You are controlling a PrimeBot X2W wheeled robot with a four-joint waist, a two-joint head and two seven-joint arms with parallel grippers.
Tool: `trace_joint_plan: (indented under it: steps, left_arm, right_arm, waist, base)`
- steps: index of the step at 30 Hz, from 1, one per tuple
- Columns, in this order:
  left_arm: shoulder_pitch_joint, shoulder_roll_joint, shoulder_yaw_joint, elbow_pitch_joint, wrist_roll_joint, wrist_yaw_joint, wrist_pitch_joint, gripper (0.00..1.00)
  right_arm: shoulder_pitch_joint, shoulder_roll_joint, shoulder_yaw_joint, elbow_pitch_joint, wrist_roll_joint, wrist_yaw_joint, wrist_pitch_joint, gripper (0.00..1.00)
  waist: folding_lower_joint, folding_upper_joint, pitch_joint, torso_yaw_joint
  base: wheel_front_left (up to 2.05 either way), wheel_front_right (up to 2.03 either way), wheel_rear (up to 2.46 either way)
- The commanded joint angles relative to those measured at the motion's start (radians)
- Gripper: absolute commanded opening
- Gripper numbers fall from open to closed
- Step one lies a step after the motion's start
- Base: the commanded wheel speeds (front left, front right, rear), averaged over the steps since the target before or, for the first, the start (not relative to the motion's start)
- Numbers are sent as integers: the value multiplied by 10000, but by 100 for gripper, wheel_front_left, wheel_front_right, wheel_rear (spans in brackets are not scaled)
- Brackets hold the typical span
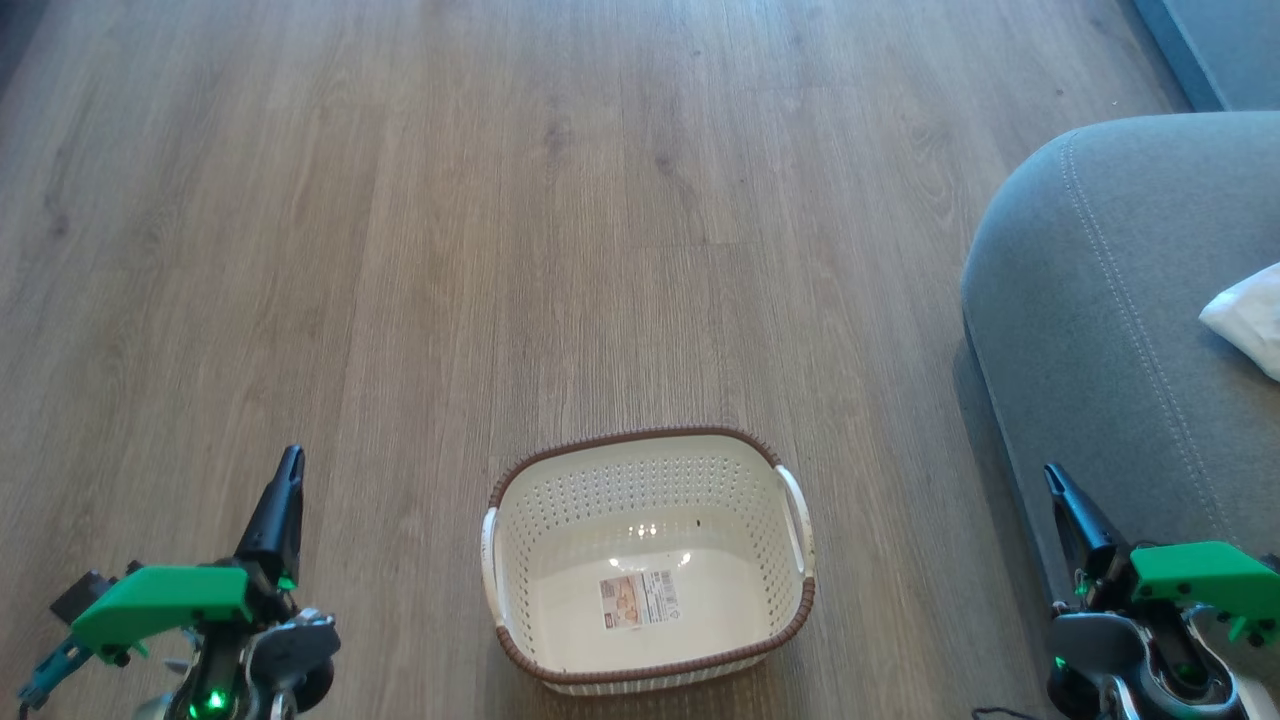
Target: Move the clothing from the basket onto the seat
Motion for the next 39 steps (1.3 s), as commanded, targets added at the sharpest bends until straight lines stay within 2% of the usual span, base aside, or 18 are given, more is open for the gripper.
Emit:
trace_joint_plan:
  steps: [1, 39]
  left_arm:
    - [-555, 51, 362, -350, -42, -69, 34, 0]
    - [-554, 51, 361, -351, -43, -69, 33, 0]
  right_arm:
    - [-492, -1, 171, -369, -36, 23, 89, 0]
    - [-496, 29, 127, -367, -72, 23, 124, 0]
  waist:
    - [0, 0, 0, 0]
    - [0, 0, 0, 0]
  base:
    - [0, 0, 0]
    - [0, 0, 0]
